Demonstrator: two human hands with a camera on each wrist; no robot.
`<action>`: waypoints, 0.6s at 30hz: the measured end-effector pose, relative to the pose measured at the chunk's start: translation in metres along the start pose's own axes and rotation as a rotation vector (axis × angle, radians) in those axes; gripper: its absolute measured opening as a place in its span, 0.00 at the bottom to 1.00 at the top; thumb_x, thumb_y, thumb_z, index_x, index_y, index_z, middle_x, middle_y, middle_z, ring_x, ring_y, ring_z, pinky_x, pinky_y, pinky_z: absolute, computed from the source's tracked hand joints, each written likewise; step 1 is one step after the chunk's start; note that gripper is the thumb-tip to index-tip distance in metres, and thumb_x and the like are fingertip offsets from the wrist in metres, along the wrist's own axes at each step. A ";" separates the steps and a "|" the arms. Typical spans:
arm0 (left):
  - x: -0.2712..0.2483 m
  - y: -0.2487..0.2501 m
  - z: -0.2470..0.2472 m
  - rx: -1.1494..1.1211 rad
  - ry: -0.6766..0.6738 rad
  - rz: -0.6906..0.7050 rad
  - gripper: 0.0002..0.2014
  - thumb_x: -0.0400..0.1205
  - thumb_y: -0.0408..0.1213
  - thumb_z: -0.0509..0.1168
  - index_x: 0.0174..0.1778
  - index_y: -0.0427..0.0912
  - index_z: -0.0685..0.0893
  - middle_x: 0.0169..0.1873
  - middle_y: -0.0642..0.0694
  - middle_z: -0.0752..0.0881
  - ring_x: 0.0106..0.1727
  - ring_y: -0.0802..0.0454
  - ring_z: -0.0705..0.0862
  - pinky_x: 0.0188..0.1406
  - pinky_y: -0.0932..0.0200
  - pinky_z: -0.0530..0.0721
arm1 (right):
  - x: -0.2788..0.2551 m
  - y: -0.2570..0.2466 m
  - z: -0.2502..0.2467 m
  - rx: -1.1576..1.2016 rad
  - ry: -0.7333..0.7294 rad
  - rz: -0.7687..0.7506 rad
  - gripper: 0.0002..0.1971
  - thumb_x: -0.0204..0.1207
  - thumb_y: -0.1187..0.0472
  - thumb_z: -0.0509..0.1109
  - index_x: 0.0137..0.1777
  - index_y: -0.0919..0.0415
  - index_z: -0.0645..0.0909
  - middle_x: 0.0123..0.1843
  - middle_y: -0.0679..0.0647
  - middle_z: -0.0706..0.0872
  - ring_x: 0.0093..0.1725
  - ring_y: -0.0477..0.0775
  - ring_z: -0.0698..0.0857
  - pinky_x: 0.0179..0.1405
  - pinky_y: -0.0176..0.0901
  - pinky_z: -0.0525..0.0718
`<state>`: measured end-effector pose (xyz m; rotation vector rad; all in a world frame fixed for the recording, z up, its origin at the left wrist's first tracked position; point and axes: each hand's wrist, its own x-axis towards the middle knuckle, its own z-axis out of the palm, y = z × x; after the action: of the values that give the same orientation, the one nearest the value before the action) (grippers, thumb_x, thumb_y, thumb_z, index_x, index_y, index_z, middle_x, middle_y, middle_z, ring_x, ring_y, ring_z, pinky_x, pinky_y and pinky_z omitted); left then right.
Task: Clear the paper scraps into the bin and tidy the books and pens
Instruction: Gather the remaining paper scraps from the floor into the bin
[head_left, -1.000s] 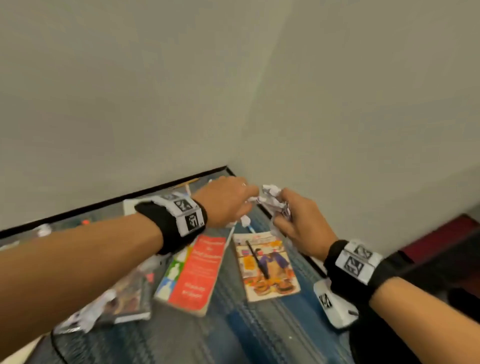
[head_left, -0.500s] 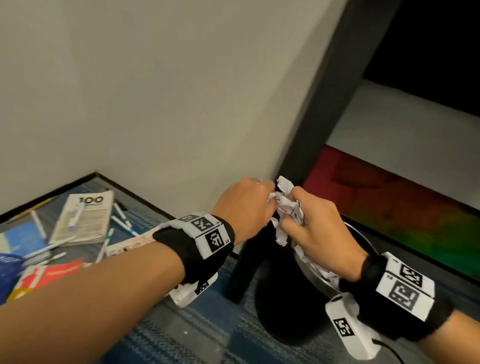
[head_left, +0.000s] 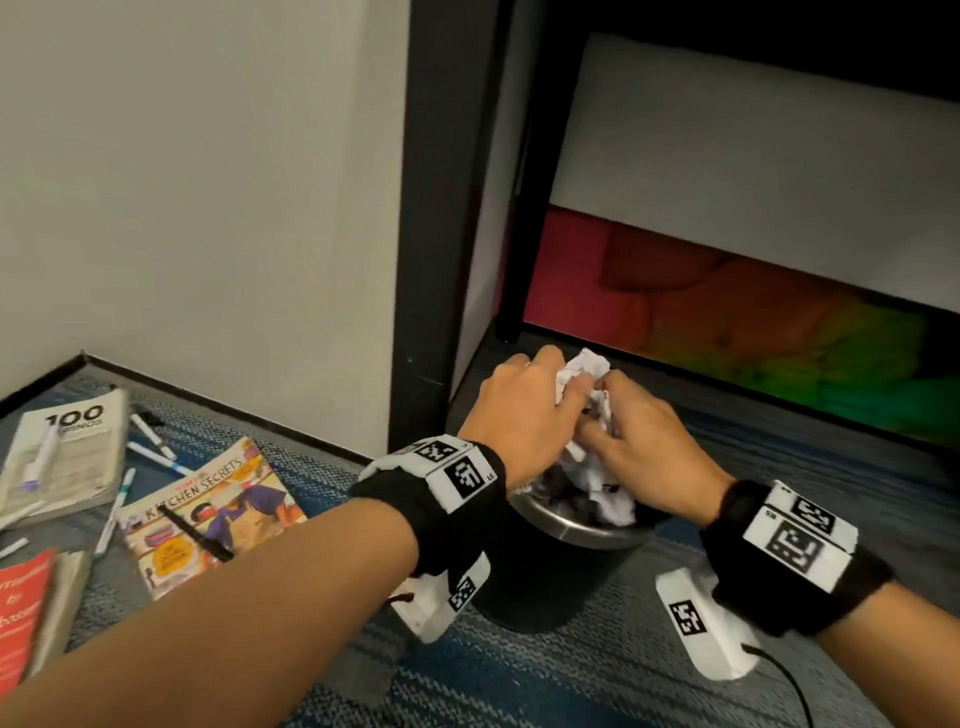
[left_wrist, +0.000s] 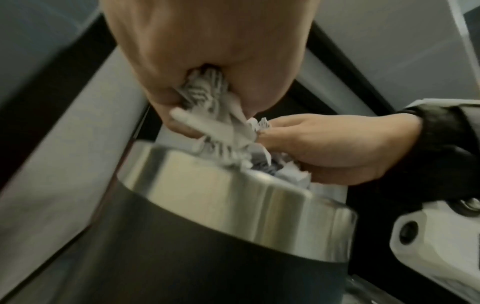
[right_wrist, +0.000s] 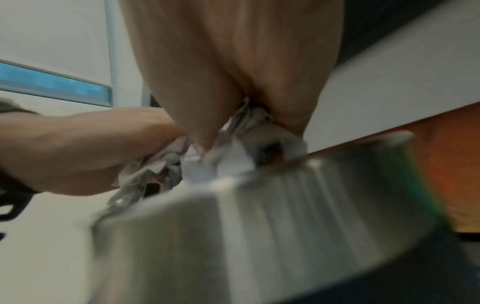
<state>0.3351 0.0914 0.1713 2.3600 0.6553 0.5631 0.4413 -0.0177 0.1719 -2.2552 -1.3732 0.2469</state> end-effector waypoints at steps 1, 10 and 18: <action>0.003 0.002 0.007 -0.078 -0.099 -0.065 0.20 0.86 0.56 0.49 0.58 0.46 0.77 0.54 0.40 0.81 0.56 0.42 0.79 0.59 0.47 0.78 | 0.002 0.009 0.002 -0.009 -0.077 0.038 0.12 0.81 0.47 0.62 0.55 0.54 0.72 0.52 0.50 0.80 0.50 0.49 0.79 0.46 0.42 0.75; 0.023 -0.006 0.011 -0.039 -0.348 -0.032 0.26 0.86 0.47 0.56 0.82 0.60 0.61 0.81 0.41 0.62 0.82 0.45 0.61 0.81 0.52 0.62 | 0.003 0.013 -0.016 -0.329 -0.206 0.048 0.16 0.83 0.49 0.62 0.69 0.46 0.78 0.61 0.57 0.84 0.62 0.60 0.81 0.55 0.47 0.76; -0.012 -0.024 -0.083 0.020 -0.473 0.002 0.14 0.86 0.36 0.58 0.64 0.47 0.83 0.49 0.46 0.86 0.44 0.54 0.87 0.44 0.65 0.84 | 0.008 -0.058 -0.023 -0.359 0.064 -0.169 0.08 0.80 0.48 0.64 0.52 0.47 0.83 0.45 0.48 0.88 0.48 0.55 0.85 0.46 0.52 0.84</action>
<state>0.2737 0.1378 0.2122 2.3876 0.4400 -0.0115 0.4084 0.0047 0.2212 -2.3825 -1.6713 -0.1399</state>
